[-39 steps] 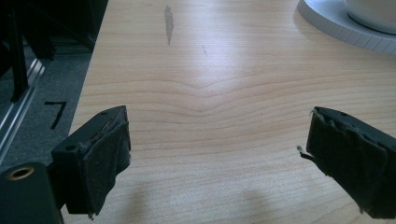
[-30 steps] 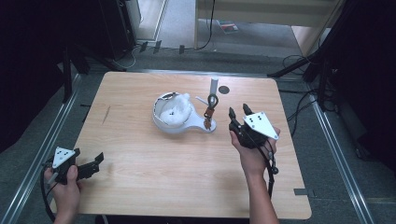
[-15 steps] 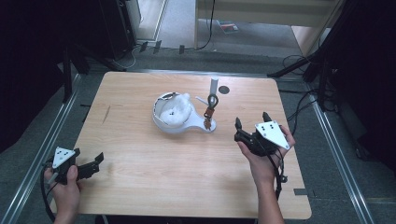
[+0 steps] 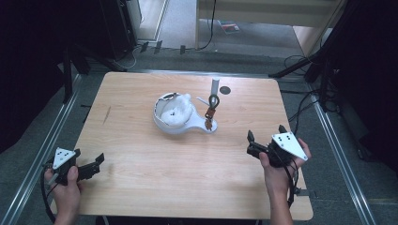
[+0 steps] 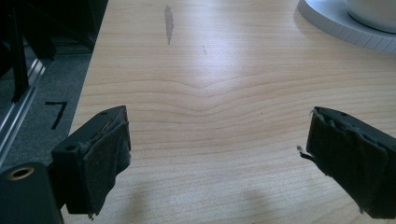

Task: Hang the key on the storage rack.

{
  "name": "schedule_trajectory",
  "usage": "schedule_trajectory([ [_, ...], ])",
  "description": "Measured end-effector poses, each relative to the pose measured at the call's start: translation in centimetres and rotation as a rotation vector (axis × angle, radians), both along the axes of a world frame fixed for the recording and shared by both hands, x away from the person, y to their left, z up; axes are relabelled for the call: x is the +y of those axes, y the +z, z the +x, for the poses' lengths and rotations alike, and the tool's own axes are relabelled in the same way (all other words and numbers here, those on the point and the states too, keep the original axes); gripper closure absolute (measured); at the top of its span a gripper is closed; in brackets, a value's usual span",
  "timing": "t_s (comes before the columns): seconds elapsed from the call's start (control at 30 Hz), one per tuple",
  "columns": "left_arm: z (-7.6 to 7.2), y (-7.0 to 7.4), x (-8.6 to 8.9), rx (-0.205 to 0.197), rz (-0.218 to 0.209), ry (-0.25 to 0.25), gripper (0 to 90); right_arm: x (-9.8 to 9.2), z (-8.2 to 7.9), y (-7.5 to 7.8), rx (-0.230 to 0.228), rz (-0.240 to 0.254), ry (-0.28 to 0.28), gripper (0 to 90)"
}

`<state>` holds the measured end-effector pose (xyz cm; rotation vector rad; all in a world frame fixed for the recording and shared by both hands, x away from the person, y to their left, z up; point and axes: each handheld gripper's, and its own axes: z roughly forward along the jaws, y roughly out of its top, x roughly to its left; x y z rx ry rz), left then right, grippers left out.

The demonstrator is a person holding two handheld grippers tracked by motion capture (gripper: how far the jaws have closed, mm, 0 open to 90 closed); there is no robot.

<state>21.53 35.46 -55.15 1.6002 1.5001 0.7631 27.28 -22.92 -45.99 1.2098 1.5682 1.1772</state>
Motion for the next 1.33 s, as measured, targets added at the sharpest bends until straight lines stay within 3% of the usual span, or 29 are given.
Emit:
schedule_trajectory([
  [0.2, 0.0, 0.0, 0.0, -0.002, -0.002, 0.0, 7.0, -1.8, -0.8, -1.6, 0.036, -0.009, -0.023, 0.0],
  [0.4, 0.0, 0.0, 0.0, 0.0, -0.001, 0.0, 7.0, -3.5, -1.9, -2.6, 0.081, -0.06, -0.045, 0.0],
  [0.7, 0.0, 0.0, 0.0, -0.001, -0.002, -0.001, 7.0, -6.9, -3.5, -4.4, 0.117, -0.008, -0.088, 0.0],
  [0.87, 0.0, 0.0, 0.0, 0.0, -0.001, -0.002, 7.0, -8.7, -4.4, -5.6, 0.153, 0.045, -0.124, 0.0],
  [1.0, 0.0, 0.0, 0.1, 0.001, -0.004, -0.002, 7.0, -9.9, -5.0, -6.5, 0.182, 0.048, -0.144, 0.0],
  [1.17, 0.1, 0.0, 0.0, -0.001, -0.005, -0.002, 7.0, -10.7, -5.1, -7.0, 0.208, 0.069, -0.159, 0.0],
  [1.33, 0.2, 0.0, 0.0, 0.0, -0.004, 0.002, 7.0, -10.4, -5.0, -7.1, 0.21, 0.059, -0.154, 0.0],
])
